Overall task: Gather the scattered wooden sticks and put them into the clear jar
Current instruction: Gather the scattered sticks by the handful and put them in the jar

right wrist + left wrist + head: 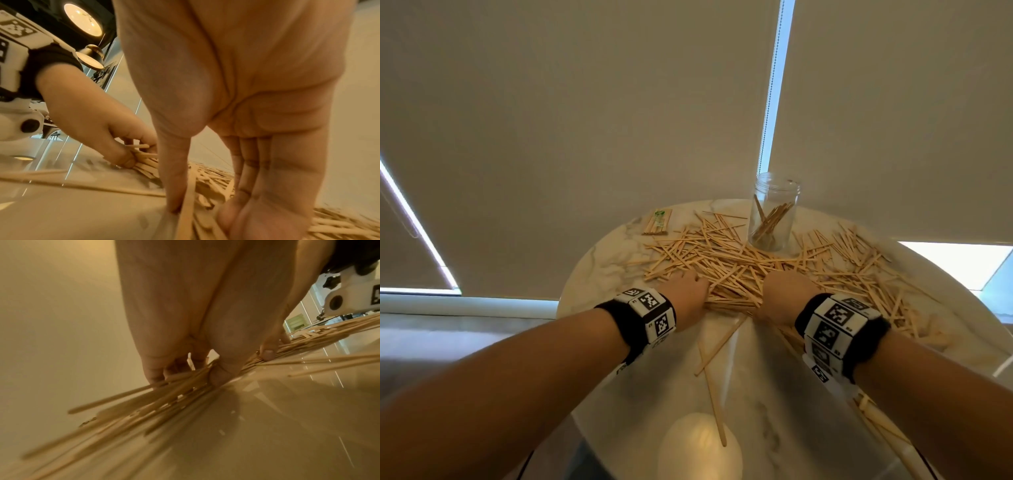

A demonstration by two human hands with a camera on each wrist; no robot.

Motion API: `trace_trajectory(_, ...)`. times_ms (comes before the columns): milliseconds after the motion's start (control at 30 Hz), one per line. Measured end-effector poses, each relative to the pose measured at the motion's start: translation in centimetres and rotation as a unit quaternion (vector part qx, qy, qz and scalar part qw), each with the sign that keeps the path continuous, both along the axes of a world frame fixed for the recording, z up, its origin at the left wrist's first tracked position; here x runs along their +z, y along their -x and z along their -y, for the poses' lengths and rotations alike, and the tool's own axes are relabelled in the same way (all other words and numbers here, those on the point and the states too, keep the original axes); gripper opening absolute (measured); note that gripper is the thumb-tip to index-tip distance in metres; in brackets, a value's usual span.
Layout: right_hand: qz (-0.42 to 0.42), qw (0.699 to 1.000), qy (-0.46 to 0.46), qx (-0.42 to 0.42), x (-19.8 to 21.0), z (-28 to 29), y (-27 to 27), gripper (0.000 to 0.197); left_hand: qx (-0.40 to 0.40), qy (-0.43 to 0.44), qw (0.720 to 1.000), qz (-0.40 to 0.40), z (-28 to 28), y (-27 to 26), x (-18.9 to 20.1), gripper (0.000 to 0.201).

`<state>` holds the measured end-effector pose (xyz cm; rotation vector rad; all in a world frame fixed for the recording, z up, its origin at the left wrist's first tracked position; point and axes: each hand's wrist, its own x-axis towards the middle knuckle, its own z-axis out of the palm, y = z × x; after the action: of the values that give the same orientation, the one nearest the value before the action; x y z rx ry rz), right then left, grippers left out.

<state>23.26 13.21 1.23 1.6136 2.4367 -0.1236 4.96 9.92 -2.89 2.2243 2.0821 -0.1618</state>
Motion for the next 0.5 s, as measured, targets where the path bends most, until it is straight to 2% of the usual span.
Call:
trace_trajectory(200, -0.006, 1.0, 0.017, 0.007, -0.1, 0.4, 0.1, 0.028, -0.023, -0.031, 0.999, 0.001, 0.0, 0.5, 1.2, 0.021)
trace_trajectory(333, 0.0, 1.0, 0.024, 0.016, -0.1, 0.5, 0.1, 0.026, -0.065, -0.047, 0.996, -0.033, -0.1, 0.9, 2.0, 0.031)
trace_trajectory(433, -0.008, 1.0, 0.019, 0.017, -0.1, 0.5, -0.3, 0.021, -0.089, -0.068, 0.993, -0.045, -0.3, 1.2, 2.3, 0.015)
trace_trajectory(500, -0.008, 1.0, 0.02, 0.016, -0.2, 0.4, -0.6, 0.014, -0.089, -0.07, 0.993, -0.031, -0.5, 1.4, 2.6, 0.019)
